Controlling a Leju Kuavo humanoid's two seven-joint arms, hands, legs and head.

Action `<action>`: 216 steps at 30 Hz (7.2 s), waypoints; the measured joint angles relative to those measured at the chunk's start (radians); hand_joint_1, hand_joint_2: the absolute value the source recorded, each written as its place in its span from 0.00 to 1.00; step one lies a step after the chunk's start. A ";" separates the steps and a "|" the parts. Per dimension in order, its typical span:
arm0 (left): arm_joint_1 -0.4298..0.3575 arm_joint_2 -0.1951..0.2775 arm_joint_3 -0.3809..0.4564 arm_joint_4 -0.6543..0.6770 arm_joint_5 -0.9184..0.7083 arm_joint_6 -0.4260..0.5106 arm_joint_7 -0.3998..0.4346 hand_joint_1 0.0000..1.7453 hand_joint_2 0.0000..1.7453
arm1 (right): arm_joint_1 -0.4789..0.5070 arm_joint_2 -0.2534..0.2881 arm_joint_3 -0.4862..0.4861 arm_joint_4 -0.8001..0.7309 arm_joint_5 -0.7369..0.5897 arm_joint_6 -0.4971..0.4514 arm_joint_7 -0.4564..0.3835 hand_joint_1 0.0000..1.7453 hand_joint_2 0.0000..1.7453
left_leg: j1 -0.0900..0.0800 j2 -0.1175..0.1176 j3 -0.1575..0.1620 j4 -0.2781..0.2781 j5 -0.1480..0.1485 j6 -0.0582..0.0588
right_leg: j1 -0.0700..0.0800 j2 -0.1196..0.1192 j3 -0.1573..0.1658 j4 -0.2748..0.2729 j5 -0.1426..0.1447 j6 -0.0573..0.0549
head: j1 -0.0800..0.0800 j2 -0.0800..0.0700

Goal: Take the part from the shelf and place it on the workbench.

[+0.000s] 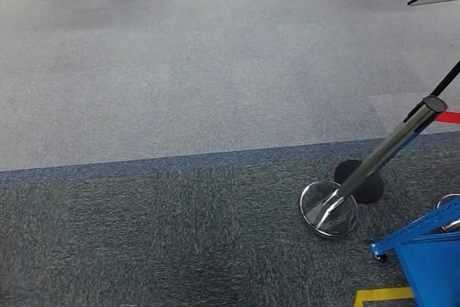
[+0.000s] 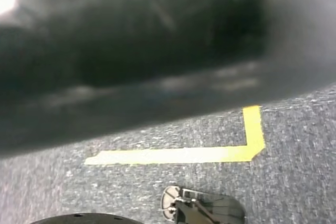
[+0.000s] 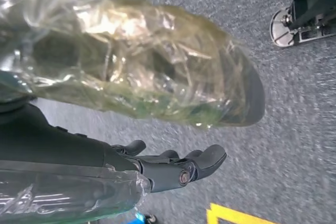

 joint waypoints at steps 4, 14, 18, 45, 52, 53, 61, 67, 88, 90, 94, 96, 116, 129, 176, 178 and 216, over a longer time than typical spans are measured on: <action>0.004 0.000 0.000 0.000 0.000 0.000 0.000 0.00 0.00 | -0.001 -0.001 0.000 0.000 0.000 0.008 0.002 0.00 0.00 | -0.004 0.055 -0.001 0.001 -0.003 0.003 | -0.004 -0.045 -0.090 0.187 -0.074 0.012 | 0.002 0.000; -0.003 -0.005 0.000 0.000 -0.001 0.000 0.000 0.00 0.00 | 0.000 -0.001 0.000 0.000 0.001 0.011 0.009 0.00 0.00 | -0.003 0.089 0.006 0.040 -0.047 -0.044 | -0.004 -0.073 0.064 -0.093 0.046 -0.024 | -0.007 0.000; 0.002 -0.005 0.000 0.000 -0.006 0.001 0.000 0.00 0.00 | -0.003 -0.002 0.000 0.000 0.005 0.011 0.013 0.00 0.00 | -0.003 0.030 -0.094 0.271 -0.163 -0.044 | 0.000 -0.031 0.065 -0.093 0.052 -0.037 | -0.012 0.000; -0.004 -0.004 0.002 0.000 -0.012 0.003 0.000 0.00 0.00 | -0.002 -0.006 0.000 0.002 0.013 0.017 0.016 0.00 0.00 | -0.004 0.088 0.017 0.046 -0.066 -0.039 | -0.010 -0.077 0.059 -0.093 0.051 -0.019 | -0.021 0.000; 0.002 -0.003 0.003 0.000 -0.013 0.003 0.000 0.00 0.00 | -0.003 -0.006 0.000 0.002 0.015 0.021 0.019 0.00 0.00 | -0.002 0.017 -0.075 0.222 -0.095 -0.037 | -0.007 0.003 0.063 -0.092 0.057 -0.031 | -0.025 0.000; 0.002 -0.002 0.003 0.000 -0.014 0.002 0.000 0.00 0.00 | -0.003 -0.006 0.000 0.003 0.016 0.024 0.019 0.00 0.00 | -0.002 -0.003 -0.048 0.154 -0.056 -0.031 | -0.006 0.015 0.064 -0.092 0.057 -0.030 | -0.025 0.000; -0.002 0.001 0.003 0.000 -0.016 0.000 0.000 0.00 0.00 | -0.003 -0.008 0.000 0.005 0.018 0.029 0.022 0.00 0.00 | 0.002 -0.002 0.006 -0.001 -0.007 0.004 | -0.007 -0.003 0.001 -0.019 0.013 0.008 | -0.017 0.000; 0.001 0.001 0.003 0.000 -0.016 0.000 0.001 0.00 0.00 | -0.002 -0.011 0.000 0.005 0.018 0.029 0.023 0.00 0.00 | -0.002 0.075 0.005 0.001 -0.010 0.004 | -0.010 -0.056 -0.042 0.108 -0.026 0.022 | -0.012 0.000; -0.001 0.003 0.006 0.000 -0.015 0.000 0.006 0.00 0.00 | -0.007 -0.013 0.000 0.014 0.020 0.029 0.032 0.00 0.00 | -0.003 -0.045 0.001 0.019 -0.018 -0.008 | 0.000 0.067 0.051 -0.091 0.056 -0.016 | -0.021 0.000; -0.003 0.002 0.006 0.000 -0.015 0.000 0.006 0.00 0.00 | -0.004 -0.014 0.000 0.015 0.020 0.029 0.034 0.00 0.00 | 0.000 -0.022 0.005 0.006 -0.011 -0.002 | 0.000 0.052 0.038 -0.080 0.046 -0.005 | -0.019 0.000; 0.000 0.001 0.006 0.000 -0.016 0.000 0.006 0.00 0.00 | -0.008 -0.016 0.000 0.015 0.020 0.029 0.034 0.00 0.00 | 0.000 0.033 0.006 -0.006 -0.006 0.009 | -0.001 -0.035 -0.064 0.126 -0.069 0.010 | -0.006 0.000; 0.000 0.001 0.006 0.000 -0.015 0.000 0.006 0.00 0.00 | -0.007 -0.016 0.000 0.015 0.020 0.029 0.034 0.00 0.00 | -0.001 0.060 0.006 -0.006 -0.007 0.008 | -0.005 -0.046 -0.086 0.181 -0.078 0.017 | -0.006 0.000; 0.001 0.003 0.007 0.000 -0.018 0.003 0.014 0.00 0.00 | -0.012 -0.018 0.000 0.022 0.023 0.030 0.037 0.00 0.00 | 0.000 -0.050 -0.015 0.059 -0.015 -0.013 | -0.006 0.040 0.071 -0.096 0.046 -0.024 | -0.018 0.000; -0.001 0.001 0.016 0.000 -0.018 0.003 0.015 0.00 0.00 | -0.010 -0.019 0.000 0.024 0.024 0.030 0.037 0.00 0.00 | -0.003 0.077 0.008 -0.002 -0.012 0.006 | -0.008 -0.067 -0.016 0.058 -0.005 0.022 | -0.010 0.000; 0.052 0.031 -0.150 0.000 0.133 -0.013 0.066 0.00 0.00 | -0.006 -0.045 0.204 -0.002 -0.163 0.003 0.106 0.00 0.00 | -0.008 0.024 -0.036 0.121 -0.042 -0.020 | 0.004 -0.051 0.083 -0.105 0.043 -0.030 | -0.017 0.000; 0.060 0.039 -0.186 0.000 0.168 -0.017 0.077 0.00 0.00 | -0.007 -0.051 0.241 -0.012 -0.208 0.011 0.100 0.00 0.00 | -0.012 0.023 0.003 0.032 -0.018 -0.010 | 0.007 -0.052 0.079 -0.102 0.042 -0.023 | -0.016 0.000; 0.160 0.154 -0.837 -0.070 0.805 -0.114 0.293 0.00 0.00 | 0.093 -0.177 0.892 -0.110 -1.018 0.134 0.012 0.00 0.00 | -0.007 0.027 0.004 0.003 -0.010 0.015 | 0.001 -0.054 -0.001 0.050 -0.055 0.014 | -0.009 0.000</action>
